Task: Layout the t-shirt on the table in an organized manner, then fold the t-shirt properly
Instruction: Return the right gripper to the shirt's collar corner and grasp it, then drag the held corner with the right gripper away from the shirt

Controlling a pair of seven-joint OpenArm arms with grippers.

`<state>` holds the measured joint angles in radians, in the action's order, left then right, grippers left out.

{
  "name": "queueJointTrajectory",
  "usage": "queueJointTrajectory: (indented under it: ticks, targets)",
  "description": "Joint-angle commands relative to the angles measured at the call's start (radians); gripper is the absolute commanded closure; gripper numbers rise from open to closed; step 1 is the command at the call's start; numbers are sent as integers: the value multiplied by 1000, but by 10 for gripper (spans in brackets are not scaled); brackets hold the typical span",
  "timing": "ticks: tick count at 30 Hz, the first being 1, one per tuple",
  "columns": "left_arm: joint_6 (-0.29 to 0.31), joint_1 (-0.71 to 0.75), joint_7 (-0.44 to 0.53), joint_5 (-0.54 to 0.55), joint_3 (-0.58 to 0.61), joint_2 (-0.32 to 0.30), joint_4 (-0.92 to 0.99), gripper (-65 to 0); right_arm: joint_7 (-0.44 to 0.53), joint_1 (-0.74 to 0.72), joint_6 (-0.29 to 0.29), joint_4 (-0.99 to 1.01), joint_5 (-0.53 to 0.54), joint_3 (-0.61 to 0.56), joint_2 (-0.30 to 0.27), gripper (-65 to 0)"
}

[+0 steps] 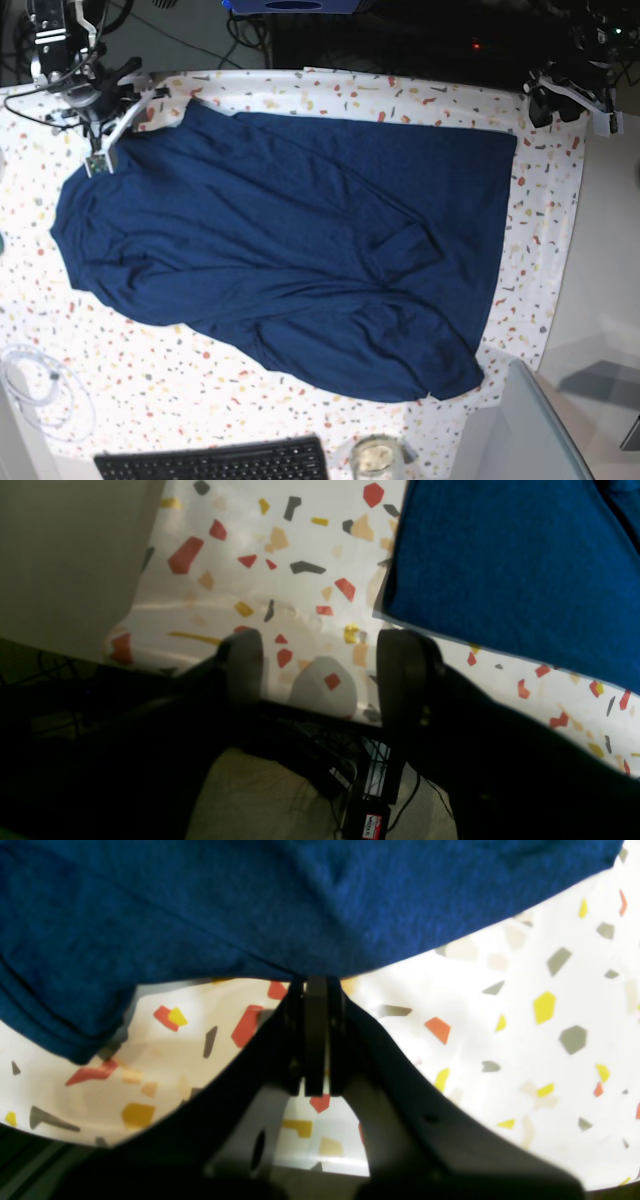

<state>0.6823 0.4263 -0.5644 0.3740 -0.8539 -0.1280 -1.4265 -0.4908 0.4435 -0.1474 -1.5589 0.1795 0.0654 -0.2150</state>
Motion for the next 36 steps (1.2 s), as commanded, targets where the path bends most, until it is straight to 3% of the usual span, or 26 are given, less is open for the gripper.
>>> queueJointTrajectory:
  ticks: [1,9,14,15,19,26,36]
  targets:
    - [6,3,19,16,-8,-15,-17,-341,17,-2,-2,-21,1,6,-24,0]
    - [6,4,19,16,-8,-15,-15,-341,17,38,-1,-104,2,58,-36,-29]
    - [6,3,19,16,-8,-15,-17,-341,14,82,-1,-252,-1,-39,-64,-348]
    - [6,3,19,16,-8,-15,-20,-341,4,77,-1,-251,-1,-63,-77,-377]
    - [6,3,19,16,-8,-15,-20,-341,-70,5,-1,-211,-1,-112,-80,-339]
    - [6,6,19,16,-8,-15,-15,-341,-76,-88,-1,-108,1,-172,-79,-327]
    - [6,7,19,16,-8,-15,-15,-341,-72,-79,-1,-82,2,-197,-77,-327]
